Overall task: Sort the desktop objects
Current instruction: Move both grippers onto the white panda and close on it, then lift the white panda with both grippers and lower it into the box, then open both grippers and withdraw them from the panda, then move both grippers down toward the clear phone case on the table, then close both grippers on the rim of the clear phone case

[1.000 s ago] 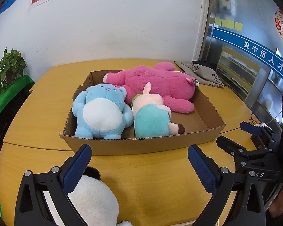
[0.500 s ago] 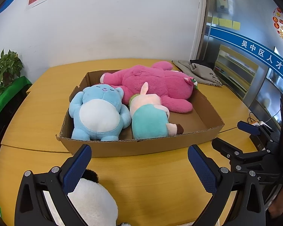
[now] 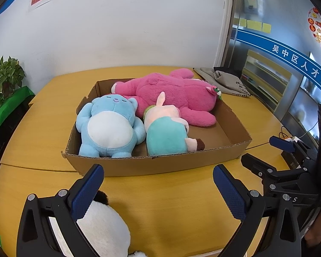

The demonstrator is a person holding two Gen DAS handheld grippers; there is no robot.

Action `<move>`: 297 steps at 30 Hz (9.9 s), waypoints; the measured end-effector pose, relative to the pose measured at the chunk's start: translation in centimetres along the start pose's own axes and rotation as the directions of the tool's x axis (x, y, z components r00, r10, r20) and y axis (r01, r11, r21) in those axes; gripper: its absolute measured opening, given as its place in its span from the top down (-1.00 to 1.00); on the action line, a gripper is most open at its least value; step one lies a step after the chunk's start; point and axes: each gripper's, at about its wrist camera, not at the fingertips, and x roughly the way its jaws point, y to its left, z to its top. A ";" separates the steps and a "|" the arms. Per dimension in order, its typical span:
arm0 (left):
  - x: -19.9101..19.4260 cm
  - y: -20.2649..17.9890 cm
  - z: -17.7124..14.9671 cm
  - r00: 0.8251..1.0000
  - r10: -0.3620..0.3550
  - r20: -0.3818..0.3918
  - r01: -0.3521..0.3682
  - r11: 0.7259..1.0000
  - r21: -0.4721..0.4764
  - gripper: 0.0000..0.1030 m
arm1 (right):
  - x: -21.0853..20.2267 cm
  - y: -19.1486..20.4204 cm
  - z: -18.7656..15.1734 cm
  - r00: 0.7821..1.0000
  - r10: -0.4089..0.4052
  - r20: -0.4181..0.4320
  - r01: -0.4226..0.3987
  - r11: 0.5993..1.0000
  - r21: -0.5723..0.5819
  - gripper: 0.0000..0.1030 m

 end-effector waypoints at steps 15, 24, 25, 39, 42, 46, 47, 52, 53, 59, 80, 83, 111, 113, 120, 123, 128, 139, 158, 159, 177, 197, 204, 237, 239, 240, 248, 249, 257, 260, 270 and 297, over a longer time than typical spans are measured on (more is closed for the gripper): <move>-2.0 1.1 -1.4 1.000 -0.012 0.008 0.012 1.000 -0.017 -1.00 | 0.0 0.0 -0.5 1.000 0.013 -0.013 -0.013 1.000 -0.003 -0.99; -6.9 7.5 -5.6 0.998 -0.066 -0.002 0.066 0.993 -0.098 -1.00 | -1.1 2.3 -1.4 0.986 0.165 -0.031 -0.166 0.985 -0.055 -0.99; -7.3 8.6 -6.4 0.998 -0.068 -0.016 0.065 0.992 -0.112 -1.00 | -1.3 3.2 -1.8 0.975 0.219 -0.043 -0.221 0.972 -0.074 -0.99; -1.8 17.9 -15.0 0.950 -0.235 -0.207 0.168 0.941 -0.295 -1.00 | 3.4 16.2 -7.2 0.840 0.431 -0.330 -0.515 0.826 -0.229 -0.97; -1.1 18.4 -14.6 0.945 -0.272 -0.181 0.206 0.927 -0.314 -1.00 | 4.5 18.3 -8.3 0.810 0.447 -0.380 -0.551 0.802 -0.231 -0.97; -0.4 19.4 -13.0 0.942 -0.308 -0.135 0.252 0.912 -0.323 -1.00 | 6.0 21.1 -9.7 0.765 0.464 -0.446 -0.599 0.768 -0.229 -0.97; 0.0 19.6 -12.5 0.938 -0.321 -0.130 0.266 0.909 -0.322 -1.00 | 6.4 21.8 -10.1 0.754 0.467 -0.463 -0.610 0.759 -0.228 -0.97; 2.2 20.3 -10.7 0.916 -0.381 -0.125 0.326 0.889 -0.322 -1.00 | 7.6 20.6 -9.9 0.745 0.489 -0.453 -0.608 0.778 -0.160 -0.97; 2.7 20.2 -10.5 0.912 -0.390 -0.129 0.334 0.887 -0.319 -1.00 | 7.6 20.1 -9.6 0.746 0.497 -0.444 -0.608 0.780 -0.148 -0.97; 3.6 17.1 -10.7 0.897 -0.411 -0.161 0.357 0.890 -0.284 -0.71 | 7.5 16.8 -8.5 0.701 0.587 -0.406 -0.653 0.757 -0.033 -0.97; 1.1 6.4 -10.6 0.906 -0.384 -0.180 0.335 0.908 -0.250 -0.72 | 5.5 1.2 -10.0 0.816 0.463 -0.348 -0.482 0.875 0.033 -0.97; 0.4 8.5 -8.2 0.912 -0.393 -0.117 0.357 0.901 -0.245 -0.99 | 5.2 1.4 -10.5 0.812 0.470 -0.347 -0.492 0.870 0.029 -0.97; 1.7 1.9 3.8 0.845 -0.534 -0.030 0.534 0.845 0.015 0.16 | 0.3 1.1 -3.5 0.814 0.573 -0.094 -0.574 0.819 0.022 -0.22; 1.1 0.7 5.8 0.842 -0.539 -0.006 0.538 0.841 0.059 0.16 | -0.1 -0.8 -0.5 0.828 0.556 -0.066 -0.558 0.829 -0.017 -0.22; 13.4 -2.9 14.1 0.865 -0.491 -0.102 0.495 0.869 0.010 0.16 | 7.1 -8.7 8.1 0.847 0.512 -0.144 -0.521 0.853 -0.033 -0.26; 19.9 -3.1 13.5 0.871 -0.451 -0.192 0.444 0.892 -0.083 0.40 | 8.1 -9.9 7.9 0.858 0.483 -0.175 -0.496 0.868 -0.034 -0.28; 24.2 -2.2 11.0 0.855 -0.464 -0.231 0.439 0.885 -0.154 0.61 | 9.9 -11.9 7.6 0.872 0.433 -0.228 -0.453 0.891 -0.038 -0.33; 23.1 -2.4 10.7 0.885 -0.400 -0.239 0.386 0.917 -0.103 0.40 | 5.1 -16.6 11.7 0.930 0.368 -0.011 -0.368 0.930 -0.008 -0.33; 15.2 3.3 4.3 0.984 -0.094 -0.149 0.094 0.996 -0.008 -0.85 | 12.1 -11.7 7.4 0.957 0.291 -0.005 -0.285 0.937 0.201 -0.89; 15.1 3.6 3.8 0.984 -0.090 -0.153 0.090 0.996 -0.008 -0.85 | 11.4 -11.1 7.0 0.952 0.307 -0.009 -0.300 0.935 0.189 -1.00; 11.2 5.1 -2.4 0.986 0.009 -0.168 -0.014 1.000 -0.028 -0.84 | 11.8 -5.9 -1.7 0.976 0.076 -0.206 -0.069 0.997 0.040 -0.99; 0.6 -0.8 -2.1 0.975 0.205 0.084 -0.205 0.979 -0.008 -1.00 | 2.5 -2.7 -2.0 0.993 -0.056 0.105 0.052 0.998 0.043 -0.99; 0.0 -0.3 -2.7 0.970 0.221 0.098 -0.218 0.975 -0.041 -1.00 | 1.9 -2.4 -2.6 0.991 -0.079 0.112 0.076 0.997 0.027 -0.99; -0.8 0.0 -4.2 0.986 0.151 0.069 -0.149 0.988 -0.044 -1.00 | -0.5 -1.0 -3.0 0.993 -0.080 0.084 0.079 0.997 0.021 -0.99; -0.9 0.0 -4.4 0.989 0.135 0.065 -0.132 0.990 -0.045 -1.00 | -0.5 -1.0 -3.2 0.994 -0.082 0.078 0.080 0.997 0.023 -0.99; -1.0 -0.1 -4.5 0.990 0.130 0.063 -0.127 0.991 -0.043 -1.00 | -0.6 -1.0 -3.3 0.994 -0.082 0.078 0.080 0.996 0.025 -0.99; -1.4 -0.9 -5.4 0.993 0.103 0.049 -0.103 0.995 -0.004 -1.00 | -1.2 -0.9 -4.3 0.995 -0.068 0.078 0.065 0.997 0.039 -0.99; -1.5 -1.0 -5.6 0.995 0.094 0.045 -0.094 0.996 0.003 -1.00 | -1.4 -1.0 -4.4 0.995 -0.066 0.081 0.063 0.997 0.040 -0.99; -0.7 -1.9 -7.6 0.998 -0.038 -0.052 0.040 0.998 0.042 -1.00 | -2.7 -1.3 -5.2 0.996 -0.013 0.085 0.010 0.999 0.047 -0.99; -0.2 -2.8 -9.6 0.988 -0.083 -0.130 0.097 0.990 0.102 -1.00 | -3.8 -1.6 -7.8 0.998 0.036 0.057 -0.037 0.999 0.027 -0.99; 3.7 -6.6 -16.2 0.891 -0.207 -0.403 0.315 0.922 0.223 -0.99 | -4.6 -3.1 -21.1 0.967 0.066 -0.245 -0.059 0.998 0.039 -0.91; 2.7 -7.7 -16.6 0.794 -0.369 -0.484 0.607 0.541 0.583 -0.99 | -3.5 2.2 -20.0 0.832 0.355 -0.426 -0.549 0.638 -0.541 -0.60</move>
